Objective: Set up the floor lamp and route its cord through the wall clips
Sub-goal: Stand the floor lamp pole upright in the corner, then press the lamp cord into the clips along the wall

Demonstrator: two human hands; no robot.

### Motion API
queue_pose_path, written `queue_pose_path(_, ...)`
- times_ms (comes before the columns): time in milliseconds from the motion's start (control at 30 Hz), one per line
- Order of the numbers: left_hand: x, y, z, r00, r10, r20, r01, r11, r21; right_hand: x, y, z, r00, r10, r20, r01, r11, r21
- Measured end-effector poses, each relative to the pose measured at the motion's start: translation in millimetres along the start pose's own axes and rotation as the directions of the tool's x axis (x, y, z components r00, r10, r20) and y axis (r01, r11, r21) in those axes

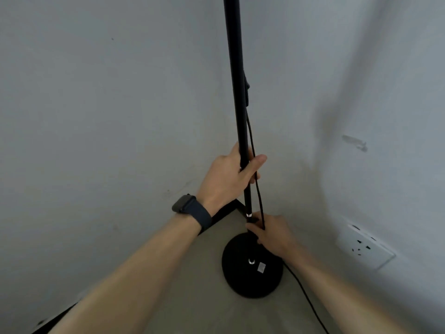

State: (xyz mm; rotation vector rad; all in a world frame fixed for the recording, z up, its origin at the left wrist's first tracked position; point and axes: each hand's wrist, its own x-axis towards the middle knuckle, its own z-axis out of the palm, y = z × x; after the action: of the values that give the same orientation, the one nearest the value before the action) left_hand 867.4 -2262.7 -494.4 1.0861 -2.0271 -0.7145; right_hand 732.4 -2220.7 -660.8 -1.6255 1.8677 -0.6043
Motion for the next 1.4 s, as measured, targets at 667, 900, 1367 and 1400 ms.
queue_pose_path(667, 36, -13, -6, 0.991, -0.097, -0.091, 0.085, 0.988, -0.129, 32, -41, 6, 1.000, -0.010, 0.003, 0.010, 0.970, -0.242)
queue_pose_path(900, 24, -19, -8, 0.971, -0.151, -0.185, 0.127, 0.982, -0.136, 19, -39, -15, 0.994, 0.023, 0.109, -0.023, 1.000, 0.007)
queue_pose_path(1367, -39, 25, 89, 0.950, -0.107, -0.293, 0.053, 0.981, -0.186, -86, 5, -117, 0.945, 0.042, -0.323, 0.023, 0.980, 0.196)
queue_pose_path(1400, -34, 31, 93, 0.966, -0.116, -0.229, 0.064, 0.973, -0.223, -90, 9, -123, 0.938, 0.074, -0.340, 0.001, 0.977, 0.214)
